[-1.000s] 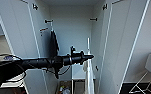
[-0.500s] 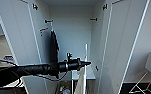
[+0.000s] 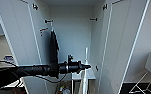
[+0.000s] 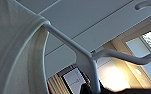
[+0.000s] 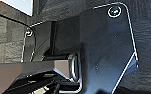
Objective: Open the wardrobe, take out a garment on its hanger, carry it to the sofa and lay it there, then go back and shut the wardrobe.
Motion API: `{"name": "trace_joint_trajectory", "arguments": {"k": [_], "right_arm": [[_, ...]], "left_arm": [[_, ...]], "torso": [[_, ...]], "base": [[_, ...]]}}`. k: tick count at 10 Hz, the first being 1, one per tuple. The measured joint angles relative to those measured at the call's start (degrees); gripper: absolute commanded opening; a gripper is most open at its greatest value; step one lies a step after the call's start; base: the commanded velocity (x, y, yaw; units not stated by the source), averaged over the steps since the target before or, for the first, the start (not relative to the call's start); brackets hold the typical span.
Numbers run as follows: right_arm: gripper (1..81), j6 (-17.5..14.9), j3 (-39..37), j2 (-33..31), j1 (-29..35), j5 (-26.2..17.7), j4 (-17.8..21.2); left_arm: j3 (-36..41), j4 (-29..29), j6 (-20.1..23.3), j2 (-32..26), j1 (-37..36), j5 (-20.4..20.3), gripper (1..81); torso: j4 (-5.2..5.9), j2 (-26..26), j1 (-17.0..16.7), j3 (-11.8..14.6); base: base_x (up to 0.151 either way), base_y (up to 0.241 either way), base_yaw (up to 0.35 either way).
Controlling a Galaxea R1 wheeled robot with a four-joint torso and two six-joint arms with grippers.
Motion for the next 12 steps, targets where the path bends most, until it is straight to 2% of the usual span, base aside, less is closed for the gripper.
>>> {"name": "trace_joint_trajectory", "arguments": {"k": [5, 9, 10, 12], "right_arm": [[81.1, 0.0, 0.0, 0.0, 0.1, 0.0, 0.0], [81.1, 0.0, 0.0, 0.0, 0.1, 0.0, 0.0], [81.1, 0.0, 0.0, 0.1, 0.1, 0.0, 0.0], [81.1, 0.0, 0.0, 0.0, 0.1, 0.0, 0.0]], "left_arm": [[0.0, 0.0, 0.0, -0.2, 1.1, 0.2, 1.0], [-0.1, 0.0, 0.2, -0.5, 2.2, -1.2, 1.0], [-0.3, 0.0, 0.1, -0.5, 2.3, -2.6, 1.0], [-0.7, 0.0, 0.1, -0.5, 2.8, -3.6, 1.0]], "torso": [[0.0, 0.0, 0.0, 0.0], [0.0, 0.0, 0.0, 0.0], [0.0, 0.0, 0.0, 0.0], [0.0, 0.0, 0.0, 0.0]], "base": [[0.0, 0.0, 0.0], [0.0, 0.0, 0.0], [0.0, 0.0, 0.0], [0.0, 0.0, -0.138]]}}
